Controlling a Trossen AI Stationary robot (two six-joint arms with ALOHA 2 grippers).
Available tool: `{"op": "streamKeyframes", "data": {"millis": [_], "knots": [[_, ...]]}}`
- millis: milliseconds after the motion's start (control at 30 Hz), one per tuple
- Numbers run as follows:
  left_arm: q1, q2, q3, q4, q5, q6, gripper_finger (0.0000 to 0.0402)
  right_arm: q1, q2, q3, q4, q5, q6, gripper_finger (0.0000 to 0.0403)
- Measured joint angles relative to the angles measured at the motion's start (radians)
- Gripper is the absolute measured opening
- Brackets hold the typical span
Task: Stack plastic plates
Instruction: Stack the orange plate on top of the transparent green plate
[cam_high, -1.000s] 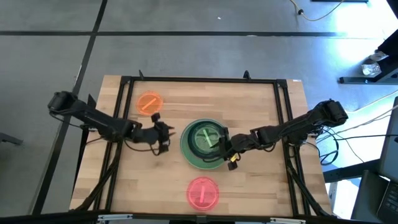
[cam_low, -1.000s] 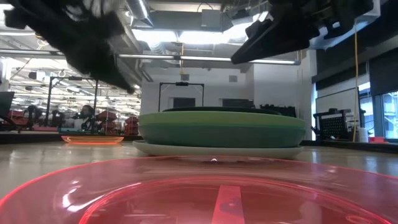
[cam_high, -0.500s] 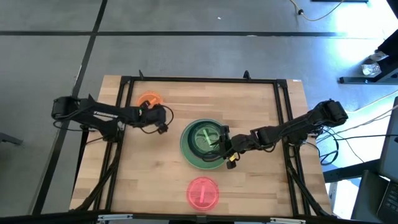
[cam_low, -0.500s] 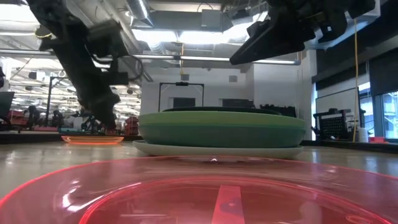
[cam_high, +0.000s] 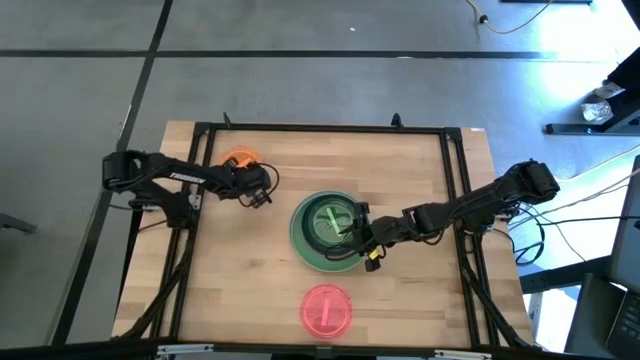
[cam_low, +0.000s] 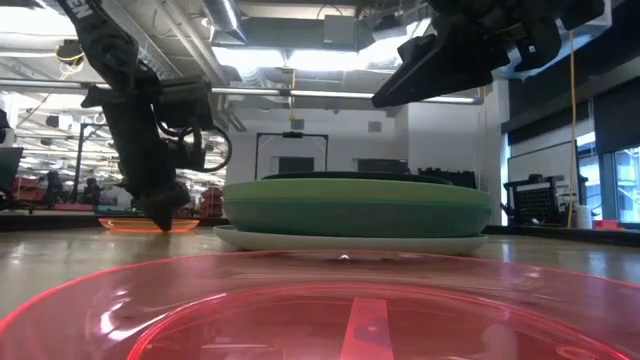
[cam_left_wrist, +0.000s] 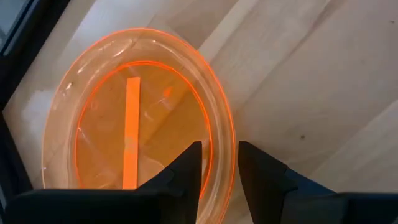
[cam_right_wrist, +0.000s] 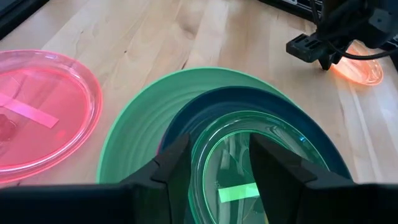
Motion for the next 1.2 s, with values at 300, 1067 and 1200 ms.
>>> {"op": "streamKeyframes", "data": {"millis": [300, 1067, 1200], "knots": [[0.017, 0.023, 0.002, 0.006, 0.001, 0.033, 0.0023, 0.0, 0.0, 0.0, 0.0, 0.017, 0.0, 0.0154], [-0.255, 0.024, 0.233, -0.097, -0.02, 0.062, 0.0002, 0.0, 0.0, 0.0, -0.002, 0.023, 0.0, 0.0154], [-0.322, 0.024, 0.326, -0.097, -0.023, 0.108, 0.0002, 0.0, 0.0, 0.0, -0.009, 0.023, 0.0, 0.0154]]}}
